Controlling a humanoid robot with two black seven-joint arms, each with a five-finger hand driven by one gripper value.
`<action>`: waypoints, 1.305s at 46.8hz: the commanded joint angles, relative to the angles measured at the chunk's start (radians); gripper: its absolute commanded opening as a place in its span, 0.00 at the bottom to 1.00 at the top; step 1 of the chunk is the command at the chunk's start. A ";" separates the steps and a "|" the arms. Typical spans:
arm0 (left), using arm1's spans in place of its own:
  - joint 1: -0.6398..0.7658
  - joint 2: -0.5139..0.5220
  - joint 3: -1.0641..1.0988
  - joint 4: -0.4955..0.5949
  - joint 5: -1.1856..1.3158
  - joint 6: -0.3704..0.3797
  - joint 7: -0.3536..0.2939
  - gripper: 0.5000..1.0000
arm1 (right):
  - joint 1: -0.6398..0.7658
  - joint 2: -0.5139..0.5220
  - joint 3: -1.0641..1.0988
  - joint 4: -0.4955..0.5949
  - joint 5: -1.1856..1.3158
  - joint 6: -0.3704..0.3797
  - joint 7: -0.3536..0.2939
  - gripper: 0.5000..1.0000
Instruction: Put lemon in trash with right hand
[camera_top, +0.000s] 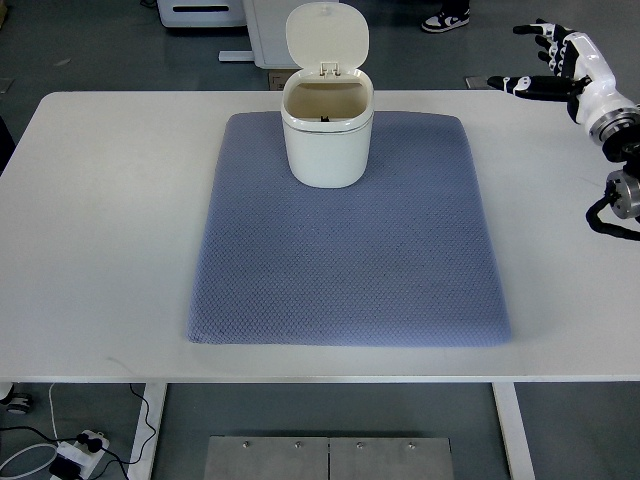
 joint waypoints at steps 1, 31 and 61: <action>0.000 0.000 0.000 0.000 0.000 0.000 0.000 1.00 | -0.026 0.025 0.027 -0.027 0.031 0.001 -0.001 1.00; 0.000 0.000 0.001 0.000 0.000 0.000 0.000 1.00 | -0.147 0.174 0.422 -0.274 0.361 0.202 -0.306 1.00; 0.000 0.000 0.001 0.000 0.000 0.000 0.000 1.00 | -0.229 0.221 0.449 -0.269 0.347 0.296 -0.194 1.00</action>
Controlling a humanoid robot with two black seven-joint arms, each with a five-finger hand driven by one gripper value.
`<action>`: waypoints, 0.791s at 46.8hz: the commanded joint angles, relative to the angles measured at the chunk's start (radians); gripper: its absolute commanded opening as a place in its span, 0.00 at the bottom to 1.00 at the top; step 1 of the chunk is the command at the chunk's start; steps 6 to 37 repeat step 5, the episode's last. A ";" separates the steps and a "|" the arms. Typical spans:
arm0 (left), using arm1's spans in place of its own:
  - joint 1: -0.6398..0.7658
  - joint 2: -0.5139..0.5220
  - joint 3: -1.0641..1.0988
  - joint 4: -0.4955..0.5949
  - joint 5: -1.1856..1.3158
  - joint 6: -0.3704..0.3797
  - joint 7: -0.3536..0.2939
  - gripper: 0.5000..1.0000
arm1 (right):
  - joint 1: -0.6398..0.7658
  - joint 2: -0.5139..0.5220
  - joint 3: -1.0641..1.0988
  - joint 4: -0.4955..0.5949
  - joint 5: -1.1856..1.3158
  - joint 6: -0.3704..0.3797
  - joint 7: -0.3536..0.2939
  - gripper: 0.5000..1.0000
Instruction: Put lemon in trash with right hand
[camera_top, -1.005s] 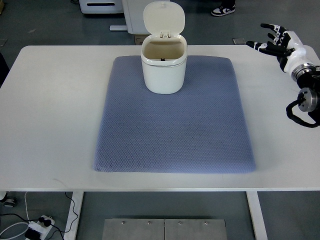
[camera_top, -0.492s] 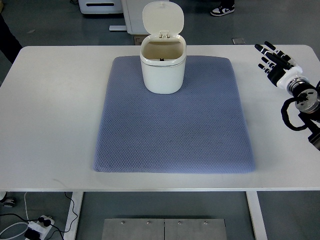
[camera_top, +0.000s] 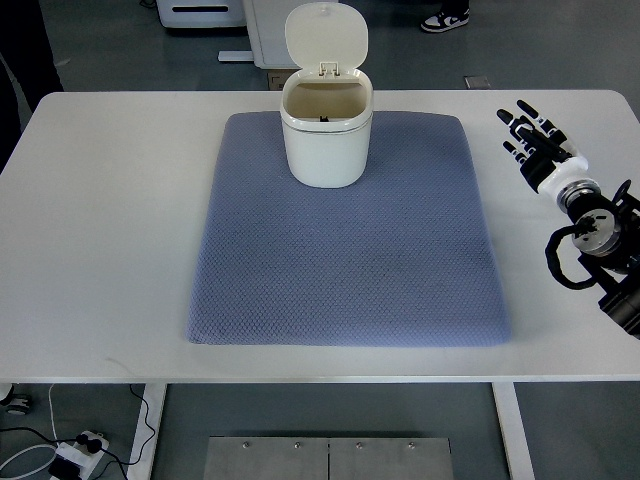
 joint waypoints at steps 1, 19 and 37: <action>0.000 0.000 -0.001 0.000 0.000 0.000 0.000 1.00 | 0.000 0.000 0.000 0.000 0.000 0.011 0.001 1.00; 0.000 0.000 0.001 0.000 0.000 0.000 0.000 1.00 | 0.001 -0.002 0.000 0.000 -0.003 0.016 0.001 1.00; 0.000 0.000 0.001 0.000 0.000 0.000 0.000 1.00 | 0.001 -0.002 0.000 0.000 -0.003 0.016 0.001 1.00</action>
